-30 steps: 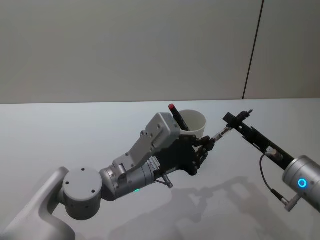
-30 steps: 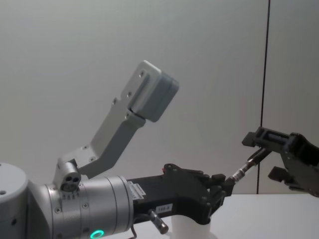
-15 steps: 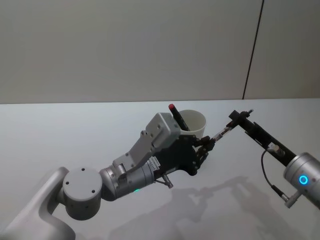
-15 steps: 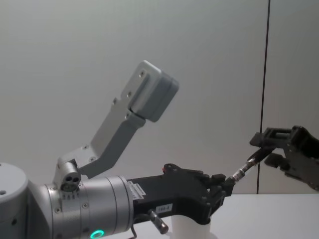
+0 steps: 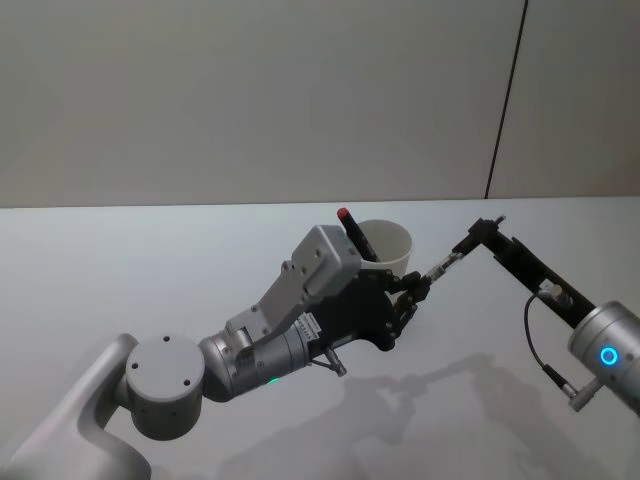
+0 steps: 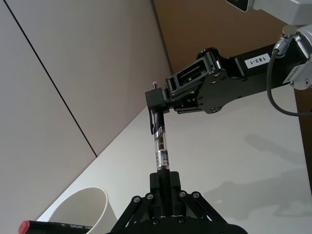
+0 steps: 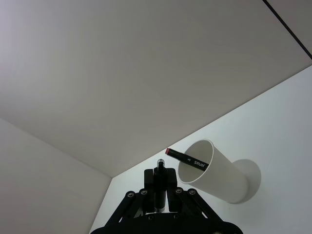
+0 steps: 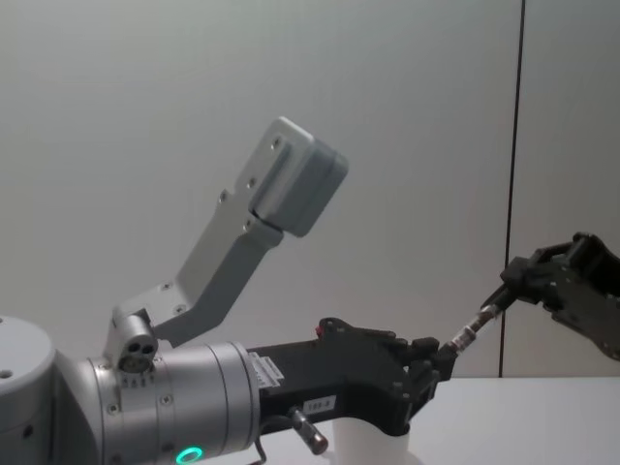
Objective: Place the pen into the pen holder.
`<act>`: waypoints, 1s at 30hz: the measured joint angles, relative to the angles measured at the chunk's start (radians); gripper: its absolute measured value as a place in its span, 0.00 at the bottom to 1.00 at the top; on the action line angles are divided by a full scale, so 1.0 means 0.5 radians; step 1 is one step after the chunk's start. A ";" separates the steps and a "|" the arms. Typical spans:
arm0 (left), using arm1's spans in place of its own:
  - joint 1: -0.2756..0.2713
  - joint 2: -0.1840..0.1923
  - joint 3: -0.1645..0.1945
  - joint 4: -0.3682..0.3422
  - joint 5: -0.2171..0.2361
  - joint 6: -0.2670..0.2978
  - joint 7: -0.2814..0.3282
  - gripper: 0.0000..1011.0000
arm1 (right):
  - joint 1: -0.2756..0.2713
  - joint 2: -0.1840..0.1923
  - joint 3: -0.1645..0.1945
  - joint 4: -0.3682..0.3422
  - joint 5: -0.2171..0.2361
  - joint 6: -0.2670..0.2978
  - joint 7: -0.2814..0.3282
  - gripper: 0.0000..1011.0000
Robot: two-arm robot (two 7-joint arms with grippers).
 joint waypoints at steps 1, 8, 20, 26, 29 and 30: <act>0.000 0.000 0.000 0.000 0.000 0.000 0.000 0.12 | 0.000 0.001 -0.001 -0.001 0.001 -0.003 -0.001 0.13; 0.000 0.001 -0.001 0.000 0.000 0.000 0.000 0.19 | 0.000 0.011 -0.009 -0.009 0.009 -0.034 -0.008 0.13; 0.000 0.000 0.000 0.000 0.000 0.000 0.000 0.55 | -0.002 0.029 -0.031 -0.019 -0.012 -0.069 -0.007 0.13; 0.000 0.000 0.000 0.000 0.000 0.000 0.000 0.75 | 0.001 0.048 -0.045 -0.021 -0.073 -0.104 0.031 0.13; 0.000 0.000 0.000 0.000 0.000 0.000 0.000 0.80 | 0.009 0.060 -0.049 -0.017 -0.116 -0.125 0.064 0.13; 0.000 0.000 0.000 0.000 0.000 0.000 0.000 0.86 | 0.013 0.064 -0.050 -0.014 -0.125 -0.130 0.073 0.13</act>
